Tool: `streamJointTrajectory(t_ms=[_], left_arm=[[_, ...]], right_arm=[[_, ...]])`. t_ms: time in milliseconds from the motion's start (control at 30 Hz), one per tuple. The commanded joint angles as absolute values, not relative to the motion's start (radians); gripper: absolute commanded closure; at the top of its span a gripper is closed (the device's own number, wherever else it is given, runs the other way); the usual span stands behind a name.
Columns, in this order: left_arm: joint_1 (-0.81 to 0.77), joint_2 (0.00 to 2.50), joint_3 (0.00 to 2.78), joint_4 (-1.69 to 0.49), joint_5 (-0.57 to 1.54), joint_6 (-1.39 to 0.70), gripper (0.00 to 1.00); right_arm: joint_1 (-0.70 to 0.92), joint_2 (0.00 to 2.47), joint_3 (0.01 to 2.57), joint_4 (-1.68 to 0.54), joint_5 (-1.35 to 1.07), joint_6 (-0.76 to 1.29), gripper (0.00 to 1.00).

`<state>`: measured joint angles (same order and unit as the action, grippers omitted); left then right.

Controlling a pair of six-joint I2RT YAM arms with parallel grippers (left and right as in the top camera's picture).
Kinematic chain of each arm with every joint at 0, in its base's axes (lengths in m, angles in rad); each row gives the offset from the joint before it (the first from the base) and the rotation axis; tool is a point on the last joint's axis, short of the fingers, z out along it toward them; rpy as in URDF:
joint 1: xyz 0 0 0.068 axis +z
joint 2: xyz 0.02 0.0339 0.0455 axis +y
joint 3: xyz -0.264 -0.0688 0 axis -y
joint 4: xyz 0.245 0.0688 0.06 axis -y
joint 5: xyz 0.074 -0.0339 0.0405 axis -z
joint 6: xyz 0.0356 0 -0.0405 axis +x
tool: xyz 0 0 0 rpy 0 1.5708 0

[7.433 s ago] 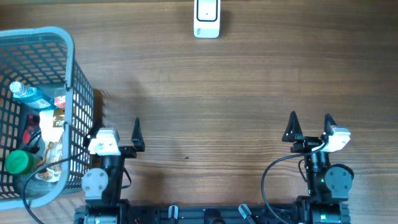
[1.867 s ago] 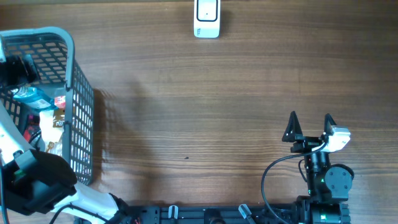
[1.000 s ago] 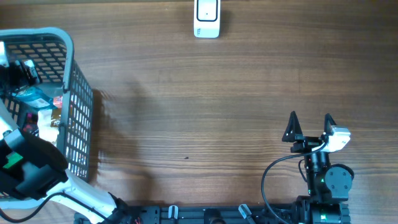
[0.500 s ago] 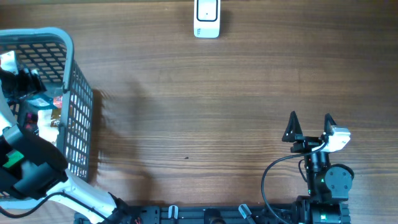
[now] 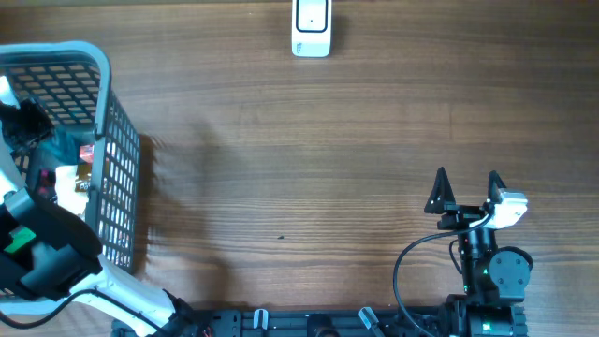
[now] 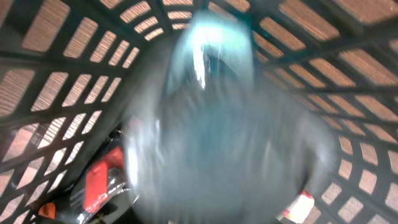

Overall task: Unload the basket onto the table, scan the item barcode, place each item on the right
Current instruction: 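Lower the left gripper into the basket toward the blue mouthwash bottle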

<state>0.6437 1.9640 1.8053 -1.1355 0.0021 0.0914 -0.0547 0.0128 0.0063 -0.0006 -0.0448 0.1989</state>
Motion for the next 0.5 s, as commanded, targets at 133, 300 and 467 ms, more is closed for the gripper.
streamJointTrajectory(t_ms=[133, 300, 467], left_arm=[[0.648, 1.979, 1.799, -1.129, 0.007, 0.017, 0.66], [0.648, 1.979, 1.799, -1.145, 0.007, 0.017, 0.0], [0.648, 1.979, 1.799, -1.155, 0.007, -0.019, 0.0]], right_arm=[[-0.054, 0.007, 0.005, 0.002, -0.054, 0.184, 0.0], [-0.054, 0.007, 0.005, 0.002, -0.054, 0.184, 0.0], [-0.054, 0.007, 0.005, 0.002, -0.054, 0.184, 0.0]])
